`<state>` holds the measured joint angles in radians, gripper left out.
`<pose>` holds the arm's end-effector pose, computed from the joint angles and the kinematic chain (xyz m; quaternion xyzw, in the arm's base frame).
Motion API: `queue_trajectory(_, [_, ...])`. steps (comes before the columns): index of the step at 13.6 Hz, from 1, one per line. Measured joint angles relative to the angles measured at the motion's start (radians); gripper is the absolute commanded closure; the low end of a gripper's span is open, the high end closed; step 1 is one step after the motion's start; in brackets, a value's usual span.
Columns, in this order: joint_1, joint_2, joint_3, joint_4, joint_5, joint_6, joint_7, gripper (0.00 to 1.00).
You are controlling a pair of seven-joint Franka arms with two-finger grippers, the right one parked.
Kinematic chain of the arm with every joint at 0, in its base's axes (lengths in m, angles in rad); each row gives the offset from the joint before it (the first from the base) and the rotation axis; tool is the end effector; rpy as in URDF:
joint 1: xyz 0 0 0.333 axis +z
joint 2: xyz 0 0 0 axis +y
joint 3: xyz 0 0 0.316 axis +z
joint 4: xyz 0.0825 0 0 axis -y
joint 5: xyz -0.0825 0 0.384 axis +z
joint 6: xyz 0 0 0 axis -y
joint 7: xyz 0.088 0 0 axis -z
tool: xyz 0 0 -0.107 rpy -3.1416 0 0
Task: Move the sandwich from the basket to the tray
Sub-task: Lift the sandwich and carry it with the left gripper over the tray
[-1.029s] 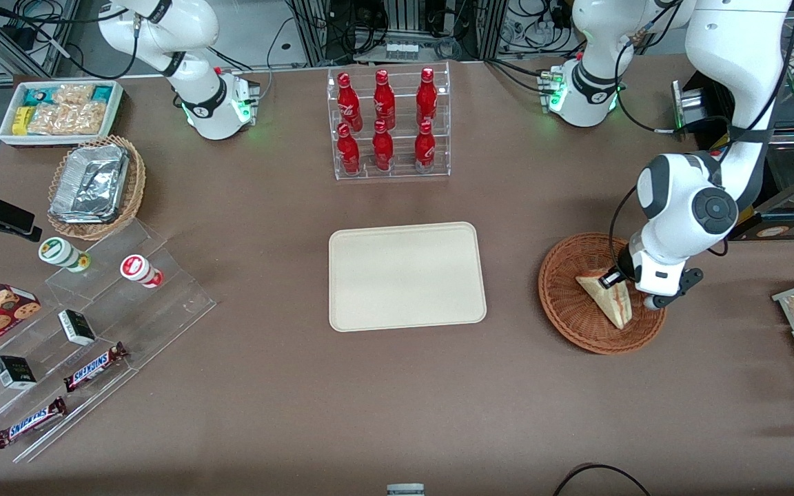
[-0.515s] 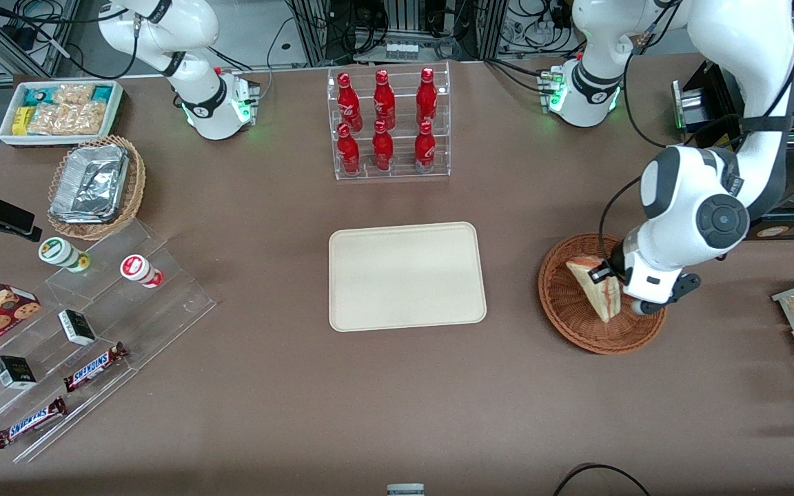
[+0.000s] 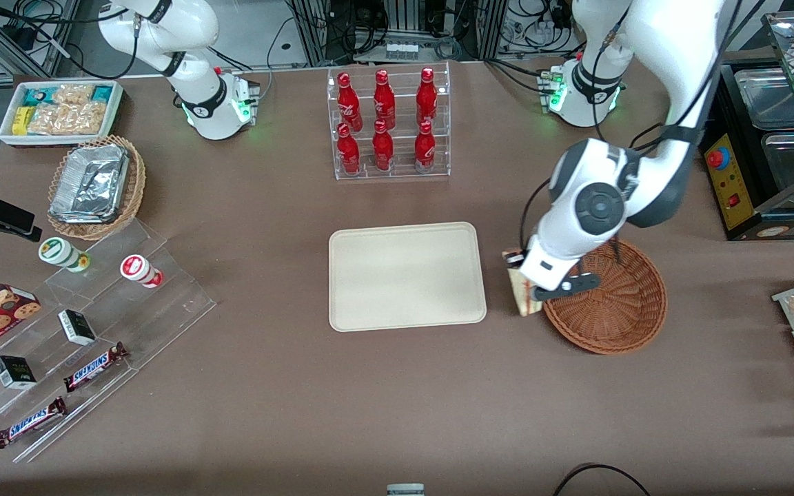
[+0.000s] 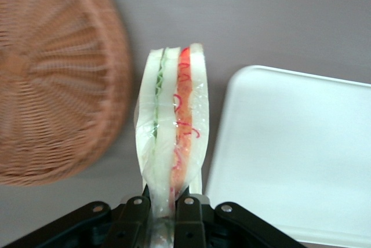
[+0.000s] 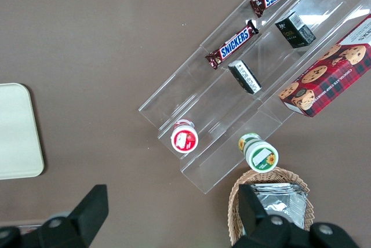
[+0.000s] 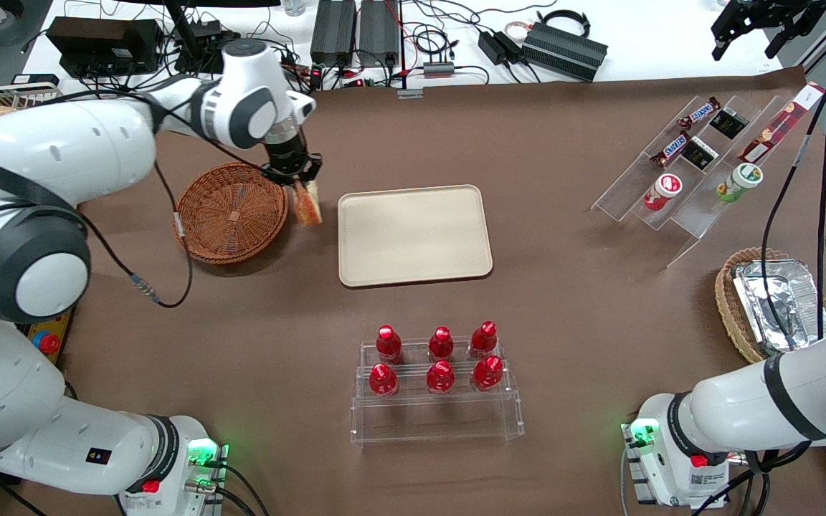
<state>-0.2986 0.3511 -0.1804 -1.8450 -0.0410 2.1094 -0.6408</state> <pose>0.5562 -0.2834 0.3327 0.9934 0.0959 -0.0601 0.0192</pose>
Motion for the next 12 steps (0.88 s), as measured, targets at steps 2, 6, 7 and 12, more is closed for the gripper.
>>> queue_trajectory(2, [-0.071,0.065,0.000,0.077,0.000,0.008,-0.051,1.00])
queue_trajectory(6, [-0.196,0.210,0.001,0.238,0.002,0.011,-0.136,1.00])
queue_trajectory(7, [-0.220,0.240,0.001,0.270,0.002,0.011,-0.151,1.00])
queue_trajectory(12, [-0.318,0.328,0.004,0.367,0.037,0.006,-0.246,1.00])
